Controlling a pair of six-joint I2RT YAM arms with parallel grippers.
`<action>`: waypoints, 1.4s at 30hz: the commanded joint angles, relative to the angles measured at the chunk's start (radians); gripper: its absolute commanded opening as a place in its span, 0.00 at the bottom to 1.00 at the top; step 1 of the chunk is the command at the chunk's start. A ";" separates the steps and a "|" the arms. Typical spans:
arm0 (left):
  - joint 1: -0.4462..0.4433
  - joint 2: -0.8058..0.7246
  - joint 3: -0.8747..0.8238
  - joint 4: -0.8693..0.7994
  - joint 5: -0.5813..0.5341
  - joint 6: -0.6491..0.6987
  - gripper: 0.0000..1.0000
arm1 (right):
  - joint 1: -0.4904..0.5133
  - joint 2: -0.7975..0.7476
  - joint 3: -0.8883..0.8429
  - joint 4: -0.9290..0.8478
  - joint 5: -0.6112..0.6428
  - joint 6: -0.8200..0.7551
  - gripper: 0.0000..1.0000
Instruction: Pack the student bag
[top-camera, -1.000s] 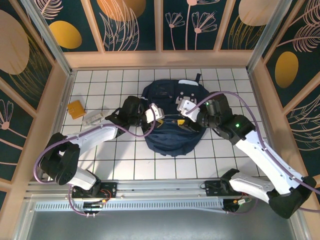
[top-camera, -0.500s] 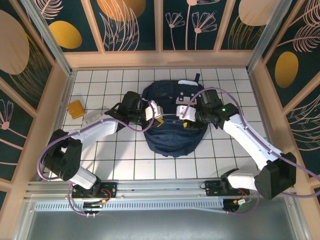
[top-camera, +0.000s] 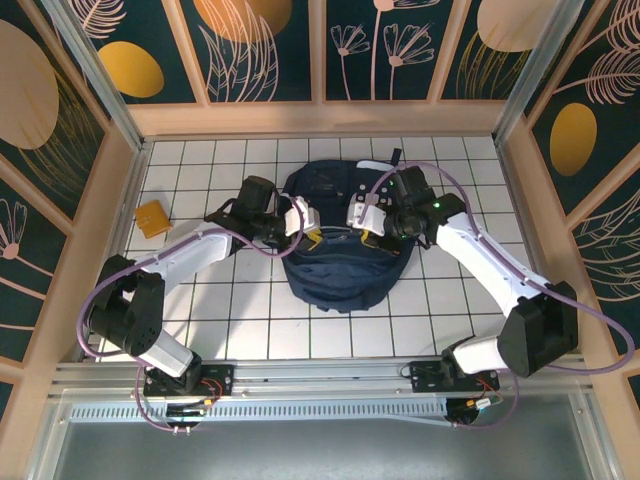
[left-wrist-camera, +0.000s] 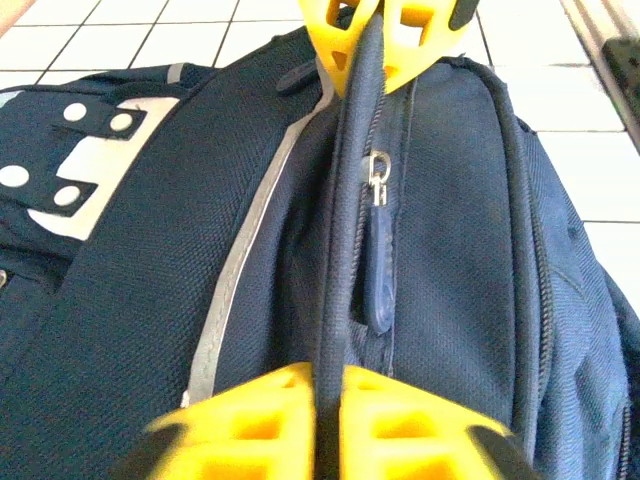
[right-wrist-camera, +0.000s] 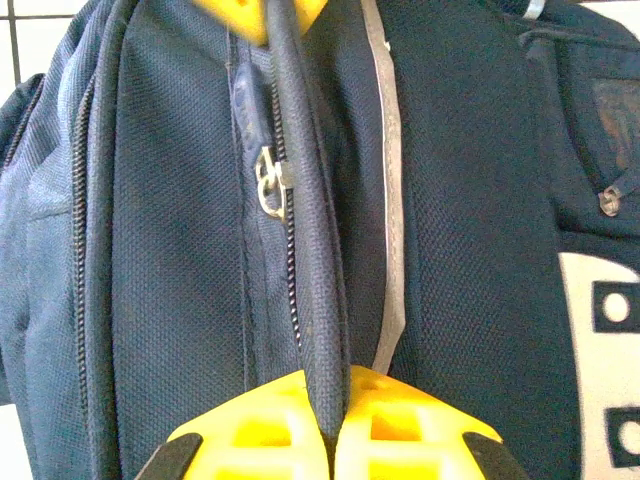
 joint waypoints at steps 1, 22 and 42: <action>0.012 0.026 0.167 -0.039 0.119 -0.077 0.41 | -0.004 0.022 0.075 0.047 -0.138 0.108 0.00; 0.002 -0.194 -0.172 0.186 -0.063 -0.461 0.42 | 0.020 0.023 0.081 0.099 -0.134 0.232 0.00; -0.075 -0.101 -0.203 0.366 -0.068 -0.239 0.41 | 0.109 -0.030 0.010 0.108 -0.125 0.091 0.00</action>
